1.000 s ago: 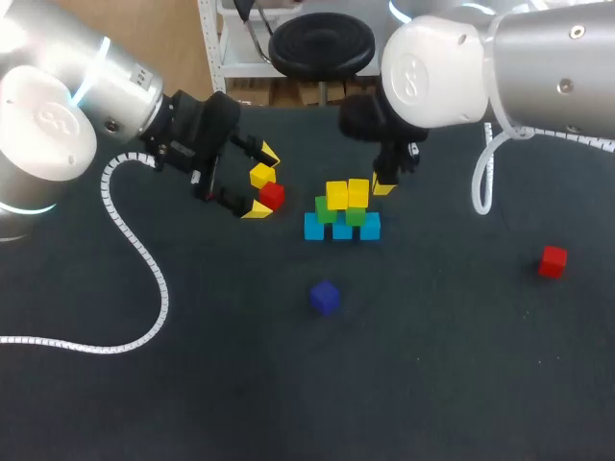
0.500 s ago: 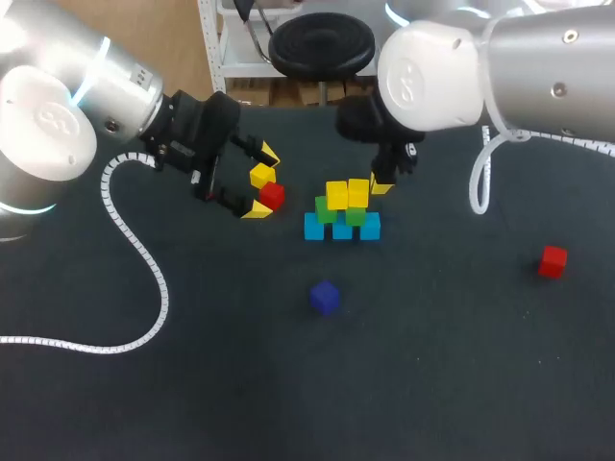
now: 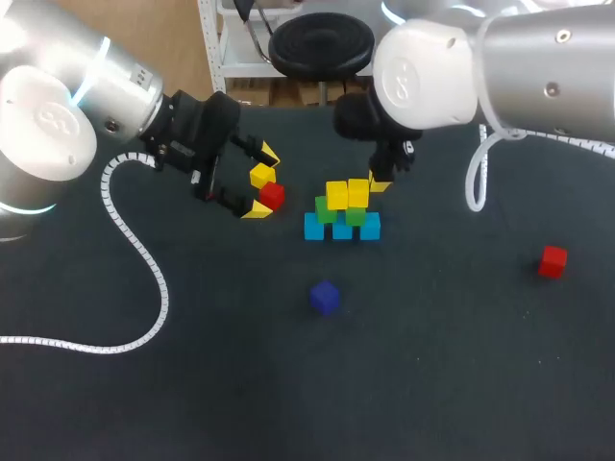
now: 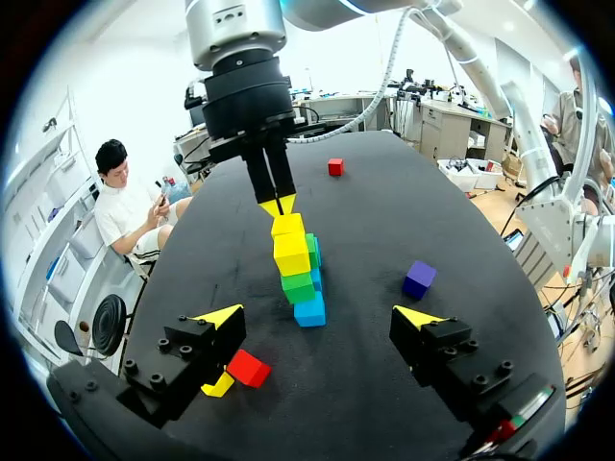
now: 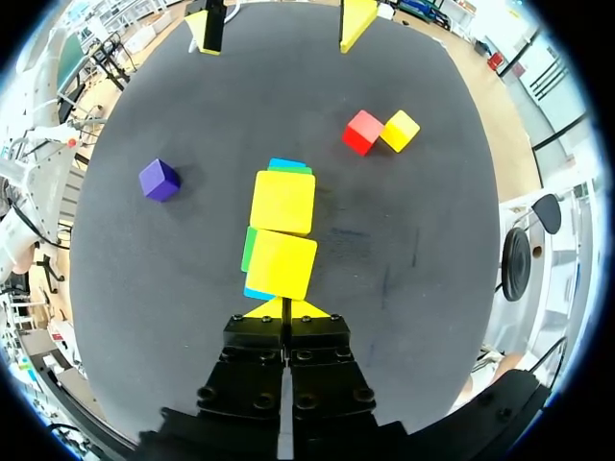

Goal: Place the blue cubes, place green cubes on the blue cubes, place the yellow cubes on the green cubes, then place the red cubes on the yellow cubes, and place purple cube on the red cubes.

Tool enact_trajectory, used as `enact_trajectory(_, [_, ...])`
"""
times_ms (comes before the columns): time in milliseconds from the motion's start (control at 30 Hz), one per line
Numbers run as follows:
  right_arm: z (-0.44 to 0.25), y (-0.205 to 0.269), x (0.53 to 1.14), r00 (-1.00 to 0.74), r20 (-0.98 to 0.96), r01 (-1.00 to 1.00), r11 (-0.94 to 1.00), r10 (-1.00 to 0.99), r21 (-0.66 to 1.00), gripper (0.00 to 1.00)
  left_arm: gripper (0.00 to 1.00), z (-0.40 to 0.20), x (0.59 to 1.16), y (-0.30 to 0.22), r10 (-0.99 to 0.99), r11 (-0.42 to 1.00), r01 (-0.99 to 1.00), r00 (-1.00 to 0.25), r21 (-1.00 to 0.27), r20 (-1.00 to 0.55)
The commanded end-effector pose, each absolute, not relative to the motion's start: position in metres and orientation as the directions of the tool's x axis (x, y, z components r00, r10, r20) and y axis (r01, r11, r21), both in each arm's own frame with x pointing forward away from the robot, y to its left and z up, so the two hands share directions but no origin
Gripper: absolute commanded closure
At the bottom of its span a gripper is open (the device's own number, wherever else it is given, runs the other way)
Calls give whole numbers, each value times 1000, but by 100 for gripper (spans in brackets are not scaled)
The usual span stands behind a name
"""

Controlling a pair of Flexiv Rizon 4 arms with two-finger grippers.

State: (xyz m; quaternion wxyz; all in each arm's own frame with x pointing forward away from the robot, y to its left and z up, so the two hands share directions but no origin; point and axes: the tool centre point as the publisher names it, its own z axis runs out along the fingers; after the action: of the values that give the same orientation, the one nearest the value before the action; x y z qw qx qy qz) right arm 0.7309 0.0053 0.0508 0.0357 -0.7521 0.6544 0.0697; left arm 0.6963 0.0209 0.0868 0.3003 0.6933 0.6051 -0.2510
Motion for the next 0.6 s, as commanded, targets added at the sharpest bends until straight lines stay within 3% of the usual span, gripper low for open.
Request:
enact_trajectory(33, [51, 6, 733, 134, -150, -989, -142, -980, 39, 100, 0, 87, 698, 20, 693, -90, 990, 140, 107, -708])
enact_trajectory(600, [52, 5, 733, 127, -148, -990, -134, -981, 38, 100, 0, 87, 698, 20, 693, -90, 990, 140, 107, -708])
